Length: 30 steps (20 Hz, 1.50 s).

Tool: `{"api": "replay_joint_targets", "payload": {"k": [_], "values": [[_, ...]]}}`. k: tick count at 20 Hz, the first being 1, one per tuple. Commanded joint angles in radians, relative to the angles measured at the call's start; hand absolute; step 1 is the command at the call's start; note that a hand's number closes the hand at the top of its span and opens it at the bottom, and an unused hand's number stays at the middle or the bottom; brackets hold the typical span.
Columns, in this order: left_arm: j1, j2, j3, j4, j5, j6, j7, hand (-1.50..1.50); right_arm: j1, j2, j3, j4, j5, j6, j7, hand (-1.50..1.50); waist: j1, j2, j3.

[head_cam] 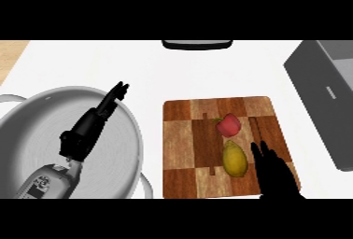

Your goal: Pick the lemon from the cutting board and place it in the cardboard box

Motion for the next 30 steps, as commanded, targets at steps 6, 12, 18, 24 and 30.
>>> {"api": "replay_joint_targets", "payload": {"k": [6, 12, 18, 24, 30], "values": [[0.005, -0.061, -0.006, 0.092, -0.051, -0.022, -0.081, 0.0, -0.074, 0.193, -0.011, 0.142, 0.066, 0.125, 0.126, -1.5, 0.009, 0.004, 0.003], [-0.01, -0.066, 0.018, 0.039, -0.045, -0.026, -0.029, 0.0, -0.081, 0.233, -0.029, 0.25, 0.054, 0.101, 0.134, -1.5, 0.014, 0.003, 0.004], [-0.037, -0.092, 0.056, 0.072, -0.07, -0.05, -0.001, 0.0, -0.151, 0.234, -0.094, 0.295, 0.064, 0.072, 0.066, -1.5, 0.012, 0.002, 0.004], [-0.016, -0.122, 0.056, 0.084, -0.094, -0.065, -0.008, 0.0, -0.114, 0.234, -0.138, 0.325, 0.084, 0.065, -0.005, -1.5, 0.011, 0.002, 0.004], [-0.012, -0.095, 0.096, 0.1, -0.094, -0.113, -0.048, 0.0, -0.173, 0.234, -0.159, 0.398, 0.012, 0.096, 0.024, -1.5, 0.013, 0.003, 0.004]]}}
